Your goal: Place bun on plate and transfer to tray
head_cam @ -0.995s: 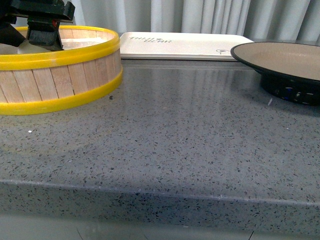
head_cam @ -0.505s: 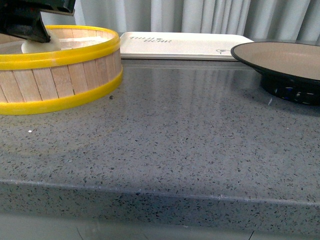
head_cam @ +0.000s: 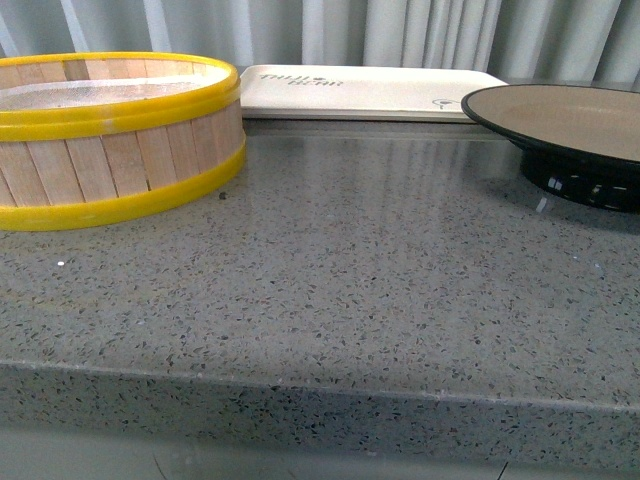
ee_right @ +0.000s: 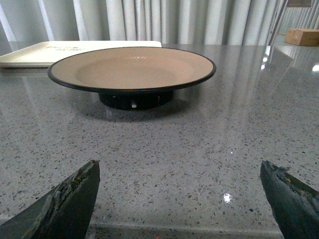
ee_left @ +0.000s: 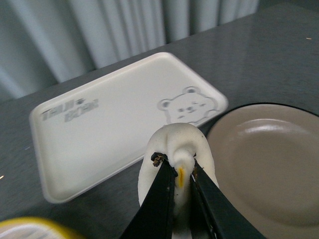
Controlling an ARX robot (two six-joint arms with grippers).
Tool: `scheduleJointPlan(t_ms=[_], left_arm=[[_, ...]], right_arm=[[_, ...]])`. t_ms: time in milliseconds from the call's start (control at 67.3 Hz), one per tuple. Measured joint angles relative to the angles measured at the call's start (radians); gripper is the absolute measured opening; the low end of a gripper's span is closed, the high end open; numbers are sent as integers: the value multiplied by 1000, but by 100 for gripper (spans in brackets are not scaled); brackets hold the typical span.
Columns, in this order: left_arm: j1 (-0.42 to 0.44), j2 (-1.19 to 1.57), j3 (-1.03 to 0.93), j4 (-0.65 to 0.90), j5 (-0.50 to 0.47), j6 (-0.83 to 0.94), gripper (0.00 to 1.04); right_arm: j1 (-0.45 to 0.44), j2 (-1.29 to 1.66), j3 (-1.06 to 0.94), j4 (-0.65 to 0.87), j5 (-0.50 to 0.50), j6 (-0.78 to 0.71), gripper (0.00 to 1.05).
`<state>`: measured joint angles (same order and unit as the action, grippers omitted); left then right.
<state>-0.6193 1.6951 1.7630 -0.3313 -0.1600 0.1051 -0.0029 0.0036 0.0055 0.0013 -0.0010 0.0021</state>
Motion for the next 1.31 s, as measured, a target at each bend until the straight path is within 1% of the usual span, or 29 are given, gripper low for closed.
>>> scheduleJointPlan(t_ms=[45,149,238,356,475,609,861,1203,1233,1248,1292,1307], left_arm=[[-42,41,35,-5,-2,5,5],[-110,136,106,-24,-2,11,5],[-145,216,163,-37,-2,18,5],[-167,286,221,-53,2,20,5],[-181,328,257,-79,50,14,5],[-197,360,268,-87,64,14,5],[-228,449,336,-105,62,5,5],[-217,521,453,-180,26,-3,5],[-216,523,454,-180,26,-6,7],[-216,524,454,-181,26,-5,10],[-215,525,454,-183,28,-5,16],[-215,526,454,-187,30,-5,19]], right_arm=[[0,0,0,0,0,0,96],[0,0,0,0,0,0,96],[0,0,0,0,0,0,96],[0,0,0,0,0,0,96],[0,0,0,0,0,0,96],[0,0,0,0,0,0,96],[0,0,0,0,0,0,96],[0,0,0,0,0,0,96],[0,0,0,0,0,0,96],[0,0,0,0,0,0,96],[0,0,0,0,0,0,96],[0,0,0,0,0,0,96]])
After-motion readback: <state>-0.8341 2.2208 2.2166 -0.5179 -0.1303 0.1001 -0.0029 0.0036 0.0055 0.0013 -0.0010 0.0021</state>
